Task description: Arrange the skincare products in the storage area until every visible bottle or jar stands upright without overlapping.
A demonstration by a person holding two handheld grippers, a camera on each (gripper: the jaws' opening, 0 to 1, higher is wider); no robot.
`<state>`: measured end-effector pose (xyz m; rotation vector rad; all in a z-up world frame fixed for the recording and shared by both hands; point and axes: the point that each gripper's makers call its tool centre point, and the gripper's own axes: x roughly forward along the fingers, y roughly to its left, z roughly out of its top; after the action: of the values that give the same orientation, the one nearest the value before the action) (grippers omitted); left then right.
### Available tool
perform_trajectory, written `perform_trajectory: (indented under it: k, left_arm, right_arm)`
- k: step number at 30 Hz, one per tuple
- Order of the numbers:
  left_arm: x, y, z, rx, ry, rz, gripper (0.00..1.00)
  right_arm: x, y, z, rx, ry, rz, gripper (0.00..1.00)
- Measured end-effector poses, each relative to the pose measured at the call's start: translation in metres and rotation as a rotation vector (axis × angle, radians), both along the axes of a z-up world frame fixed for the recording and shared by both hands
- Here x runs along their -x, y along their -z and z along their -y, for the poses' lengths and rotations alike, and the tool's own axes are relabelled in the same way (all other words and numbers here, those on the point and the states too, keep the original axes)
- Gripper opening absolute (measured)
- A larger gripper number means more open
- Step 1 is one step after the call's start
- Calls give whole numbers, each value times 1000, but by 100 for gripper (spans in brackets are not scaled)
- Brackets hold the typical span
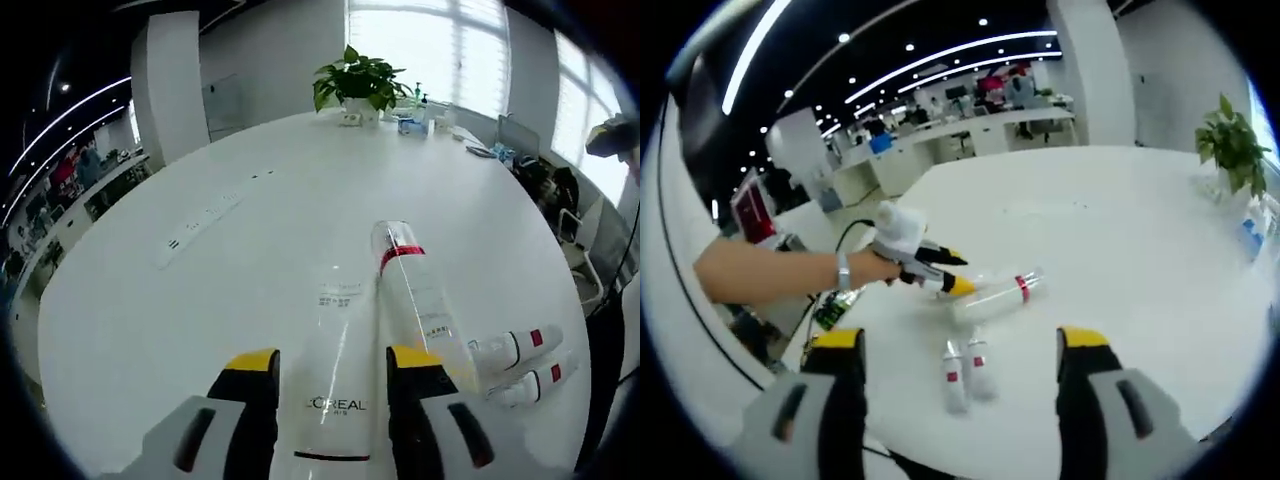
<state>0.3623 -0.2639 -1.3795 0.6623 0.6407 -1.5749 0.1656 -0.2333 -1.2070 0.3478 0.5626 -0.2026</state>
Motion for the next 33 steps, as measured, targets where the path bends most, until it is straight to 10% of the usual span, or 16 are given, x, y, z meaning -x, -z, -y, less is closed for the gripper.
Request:
perform_trajectory:
  k: [6,33]
  left_arm:
    - [7,19,6,-91,60,35,40]
    - [6,9,0,-69,-59,62,28]
  right_arm:
    - [14,-1,10,5,49,5,74]
    - [58,-8,20,18,96,68,66]
